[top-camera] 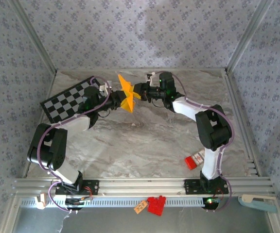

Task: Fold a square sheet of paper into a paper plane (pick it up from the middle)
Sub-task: Turn over the paper at the center of the table.

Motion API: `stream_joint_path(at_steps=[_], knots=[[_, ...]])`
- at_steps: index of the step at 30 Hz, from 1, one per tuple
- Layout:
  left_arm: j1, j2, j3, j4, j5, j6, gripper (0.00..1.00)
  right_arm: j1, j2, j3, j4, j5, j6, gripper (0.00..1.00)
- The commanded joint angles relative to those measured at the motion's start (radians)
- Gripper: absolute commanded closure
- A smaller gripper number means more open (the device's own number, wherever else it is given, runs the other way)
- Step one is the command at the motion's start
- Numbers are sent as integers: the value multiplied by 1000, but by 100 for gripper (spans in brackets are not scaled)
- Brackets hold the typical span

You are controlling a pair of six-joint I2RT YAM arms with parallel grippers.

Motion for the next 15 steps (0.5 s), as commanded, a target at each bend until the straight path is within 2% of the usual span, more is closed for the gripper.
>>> stream_joint_path(at_steps=[1,3,7,10,13,15], knots=[[4,4,32,-12,12,39,80,-26,-83,27,-150,22,-124,63],[8,-2,34,-48,11,59,80,-45,-119,27,-268,75,-217,54],[23,-26,48,-186,4,133,81,-77,-190,21,-469,193,-379,46],[28,-55,103,-459,-47,295,83,-98,-237,14,-580,284,-475,44],[18,-74,205,-813,-172,501,83,-115,-278,-5,-643,354,-530,43],[5,-70,283,-1013,-294,614,84,-126,-300,-21,-661,385,-534,43]])
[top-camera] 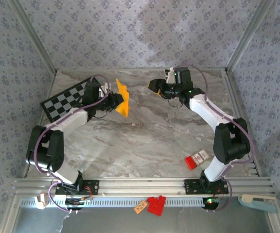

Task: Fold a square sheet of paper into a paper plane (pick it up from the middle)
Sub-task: Turn over the paper at the center of the table.

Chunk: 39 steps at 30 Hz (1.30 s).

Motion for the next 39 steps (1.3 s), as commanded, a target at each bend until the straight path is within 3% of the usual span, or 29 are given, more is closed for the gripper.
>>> stream_joint_path(at_steps=[1,6,12,18,26,39], knots=[[-17,-36,132,-447,-205,286,84,-14,-49,-26,-124,111,-93,43],[-56,7,264,-684,-487,388,84,-25,-67,-48,-131,132,-93,43],[-156,138,407,-893,-860,421,83,-33,-76,-60,-151,152,-122,43],[-249,321,507,-1006,-1099,399,84,-54,-103,-87,-157,180,-120,44],[-341,543,617,-1071,-1268,357,84,-81,-130,-145,-157,190,-110,44],[-398,654,663,-1067,-1201,326,76,-91,-119,-155,-144,180,-82,44]])
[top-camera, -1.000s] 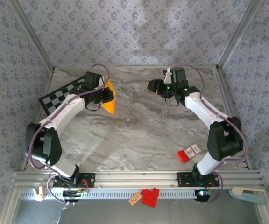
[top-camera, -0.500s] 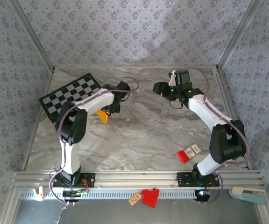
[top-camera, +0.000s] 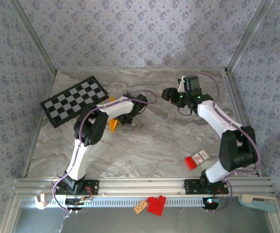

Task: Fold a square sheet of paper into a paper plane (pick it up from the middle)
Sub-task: Turn over the paper at the center of the table.

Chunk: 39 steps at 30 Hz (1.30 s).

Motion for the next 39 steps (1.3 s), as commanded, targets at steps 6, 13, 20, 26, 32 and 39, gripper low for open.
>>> stream_joint_path(at_steps=[6,13,20,26,32,39], knots=[[-13,10,38,-31,60,-39,75,-10,1,-5,2,-3,19,44],[-33,43,65,-67,1,-45,82,-10,12,-3,9,-12,30,44],[-74,83,98,-94,-60,-43,84,-20,1,-14,6,13,42,45],[-113,117,124,-104,-58,-58,83,-37,-9,-27,0,40,56,45],[-129,130,133,-101,-28,-78,78,-41,-1,-35,7,37,73,45],[-131,92,130,-74,75,-109,73,-41,7,-36,15,31,82,45]])
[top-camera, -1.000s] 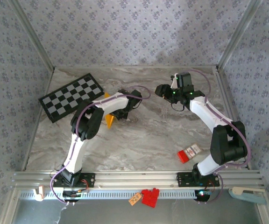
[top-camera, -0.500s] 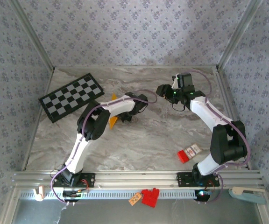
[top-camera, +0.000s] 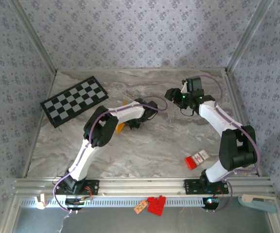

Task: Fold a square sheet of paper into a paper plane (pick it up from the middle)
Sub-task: Turn over the paper at the center of the table.

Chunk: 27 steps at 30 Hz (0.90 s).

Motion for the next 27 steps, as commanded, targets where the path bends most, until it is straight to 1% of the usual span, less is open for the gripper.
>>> stream_joint_path(at_steps=[1,6,14,20,27], knots=[[-12,-20,24,5,122,-41,72,-6,3,-10,9,7,20,45],[-11,-49,24,15,156,-66,68,-4,6,-13,14,2,24,45],[-23,-72,23,19,210,-98,68,-6,8,-20,21,-1,32,45],[-37,-122,15,47,260,-119,67,-5,8,-21,25,-2,35,45],[-45,-106,24,47,269,-121,66,-6,3,-26,33,-1,40,45]])
